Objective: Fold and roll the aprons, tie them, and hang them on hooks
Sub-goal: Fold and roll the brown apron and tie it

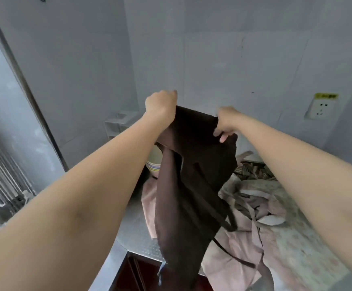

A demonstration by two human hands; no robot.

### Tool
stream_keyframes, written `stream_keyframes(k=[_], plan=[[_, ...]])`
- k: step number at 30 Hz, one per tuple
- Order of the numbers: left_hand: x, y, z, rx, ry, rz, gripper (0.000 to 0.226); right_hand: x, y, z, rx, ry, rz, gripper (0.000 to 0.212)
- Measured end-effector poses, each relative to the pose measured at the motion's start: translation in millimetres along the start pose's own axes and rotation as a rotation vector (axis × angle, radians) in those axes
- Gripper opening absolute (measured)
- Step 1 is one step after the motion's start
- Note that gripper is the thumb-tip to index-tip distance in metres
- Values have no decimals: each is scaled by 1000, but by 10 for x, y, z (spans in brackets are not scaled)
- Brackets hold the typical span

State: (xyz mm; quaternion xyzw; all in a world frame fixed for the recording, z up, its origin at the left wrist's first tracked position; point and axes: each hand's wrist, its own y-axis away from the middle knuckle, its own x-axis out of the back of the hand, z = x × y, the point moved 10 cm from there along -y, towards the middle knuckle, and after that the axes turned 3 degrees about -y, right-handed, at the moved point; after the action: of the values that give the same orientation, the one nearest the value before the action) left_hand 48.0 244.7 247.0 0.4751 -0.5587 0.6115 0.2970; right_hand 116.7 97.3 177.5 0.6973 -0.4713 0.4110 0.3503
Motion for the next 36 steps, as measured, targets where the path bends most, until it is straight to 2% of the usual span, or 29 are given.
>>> stream_keyframes(k=[2, 3, 4, 6, 7, 9, 12, 15, 18, 20, 22, 25, 29, 32, 34, 36], plan=[[196, -82, 66, -7, -47, 59, 25, 27, 59, 113, -78, -197, -95, 34], [267, -132, 106, -10, -59, 74, 24, 163, 59, 169, -90, -247, -63, 39], [269, -146, 118, -11, -71, 69, 22, 279, 42, 214, -100, -259, -14, 38], [267, -191, 172, -23, -51, 55, 18, 661, 22, 298, -124, -168, 155, 24], [233, -222, 222, -41, -18, 16, 19, 885, 41, 353, -142, -112, 249, 15], [40, -250, 325, -99, 110, -168, 25, 1232, 136, 417, -168, -33, 385, 7], [-315, -200, 606, -202, 251, -502, 26, 1628, 251, 534, -149, 132, 519, 29], [-388, -153, 923, -266, 376, -606, 24, 1985, 352, 573, -126, 241, 642, 16], [-207, -156, 1140, -273, 717, -649, 21, 2421, 394, 314, -31, 281, 835, 29], [-123, -112, 1142, -252, 986, -727, 20, 2556, 299, -6, 88, 274, 904, 34], [-206, -34, 1001, -206, 1126, -801, 20, 2393, 29, -344, 190, 269, 837, 38], [-779, 201, 641, -40, 1138, -930, 18, 1540, -483, -665, 326, 257, 589, 34], [-2072, 980, 35, 256, 935, -1198, 9, -419, -973, -642, 406, 251, 147, 34], [-2993, 1715, -430, 461, 661, -1325, 20, -1898, -1001, -487, 484, 326, -183, 47], [-3411, 2099, -567, 511, 532, -1373, 30, -2531, -861, -325, 485, 330, -372, 57], [-3582, 2201, -566, 460, 448, -1337, 28, -2744, -724, -135, 477, 343, -457, 51]])
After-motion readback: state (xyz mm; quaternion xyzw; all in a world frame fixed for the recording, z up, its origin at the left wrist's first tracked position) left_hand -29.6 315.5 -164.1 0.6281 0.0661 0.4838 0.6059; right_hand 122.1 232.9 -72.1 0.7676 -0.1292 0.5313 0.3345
